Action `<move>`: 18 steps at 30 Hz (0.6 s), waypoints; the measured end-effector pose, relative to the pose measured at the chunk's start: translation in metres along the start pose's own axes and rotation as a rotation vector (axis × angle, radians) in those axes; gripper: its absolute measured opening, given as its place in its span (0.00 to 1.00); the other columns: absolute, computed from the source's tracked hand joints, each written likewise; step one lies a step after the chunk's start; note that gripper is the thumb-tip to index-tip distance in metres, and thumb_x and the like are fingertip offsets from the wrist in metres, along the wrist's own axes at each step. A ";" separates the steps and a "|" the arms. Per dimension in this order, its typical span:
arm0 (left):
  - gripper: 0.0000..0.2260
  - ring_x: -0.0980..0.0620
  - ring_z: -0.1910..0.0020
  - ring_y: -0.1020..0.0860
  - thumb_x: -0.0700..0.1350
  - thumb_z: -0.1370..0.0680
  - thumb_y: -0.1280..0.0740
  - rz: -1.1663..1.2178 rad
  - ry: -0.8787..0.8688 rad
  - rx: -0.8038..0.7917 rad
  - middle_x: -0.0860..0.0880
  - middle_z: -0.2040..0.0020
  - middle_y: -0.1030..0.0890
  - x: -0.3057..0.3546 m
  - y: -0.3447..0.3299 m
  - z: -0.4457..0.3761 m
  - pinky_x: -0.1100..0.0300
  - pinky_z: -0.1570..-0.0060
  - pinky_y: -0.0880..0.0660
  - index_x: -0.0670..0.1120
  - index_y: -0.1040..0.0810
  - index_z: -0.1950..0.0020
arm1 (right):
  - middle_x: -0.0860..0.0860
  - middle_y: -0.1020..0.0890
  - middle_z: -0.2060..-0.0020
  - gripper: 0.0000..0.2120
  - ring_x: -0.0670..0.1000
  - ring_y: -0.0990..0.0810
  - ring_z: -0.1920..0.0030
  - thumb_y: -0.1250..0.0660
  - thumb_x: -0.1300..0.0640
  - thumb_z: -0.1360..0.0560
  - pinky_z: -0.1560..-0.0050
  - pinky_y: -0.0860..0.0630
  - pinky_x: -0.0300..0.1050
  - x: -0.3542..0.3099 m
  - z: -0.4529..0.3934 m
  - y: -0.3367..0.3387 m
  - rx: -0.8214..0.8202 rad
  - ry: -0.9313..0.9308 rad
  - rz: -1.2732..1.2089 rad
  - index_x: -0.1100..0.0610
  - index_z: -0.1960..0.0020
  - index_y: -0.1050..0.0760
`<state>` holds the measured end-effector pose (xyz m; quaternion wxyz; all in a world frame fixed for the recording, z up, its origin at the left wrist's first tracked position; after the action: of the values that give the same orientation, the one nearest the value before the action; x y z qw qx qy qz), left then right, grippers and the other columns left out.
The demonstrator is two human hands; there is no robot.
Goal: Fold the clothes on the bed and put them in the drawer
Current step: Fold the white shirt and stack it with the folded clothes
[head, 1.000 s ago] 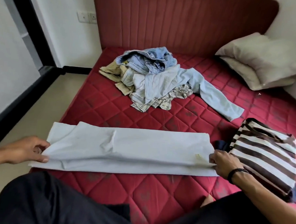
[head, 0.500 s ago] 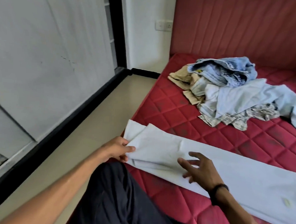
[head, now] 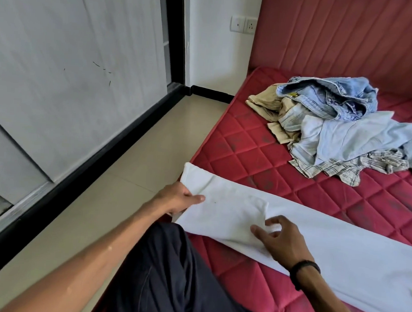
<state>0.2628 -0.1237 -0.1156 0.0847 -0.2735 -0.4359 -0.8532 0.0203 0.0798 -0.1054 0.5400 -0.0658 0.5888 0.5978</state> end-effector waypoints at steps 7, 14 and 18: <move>0.29 0.48 0.45 0.21 0.56 0.26 0.24 0.220 -0.152 0.153 0.45 0.42 0.19 0.055 -0.017 -0.022 0.61 0.48 0.28 0.58 0.29 0.27 | 0.53 0.16 0.58 0.19 0.53 0.16 0.63 0.24 0.53 0.26 0.57 0.19 0.49 -0.032 -0.045 0.004 0.035 0.078 -0.040 0.46 0.39 0.26; 0.31 0.54 0.37 0.22 0.50 0.34 0.16 0.239 -0.126 -0.053 0.49 0.33 0.21 0.053 -0.013 -0.046 0.62 0.39 0.26 0.49 0.18 0.33 | 0.51 0.16 0.62 0.22 0.52 0.16 0.64 0.18 0.59 0.32 0.59 0.19 0.49 -0.019 -0.059 0.007 0.006 0.080 -0.024 0.53 0.40 0.18; 0.16 0.66 0.73 0.27 0.52 0.28 0.20 0.094 -0.187 -0.069 0.58 0.67 0.21 0.069 0.007 -0.044 0.72 0.72 0.35 0.42 0.13 0.48 | 0.53 0.18 0.67 0.12 0.50 0.20 0.69 0.18 0.57 0.31 0.61 0.20 0.50 -0.021 -0.054 0.015 0.003 0.098 -0.048 0.52 0.50 0.16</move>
<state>0.1907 -0.1566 -0.0942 0.0741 -0.3748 -0.3988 -0.8336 -0.0122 0.0302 -0.0968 0.5247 -0.1081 0.6138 0.5799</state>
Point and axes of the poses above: each hand's wrist, its own z-axis away from the middle knuckle, its own y-axis out of the back of the hand, x = y × z, the point moved 8 cm from there along -z, towards the middle knuckle
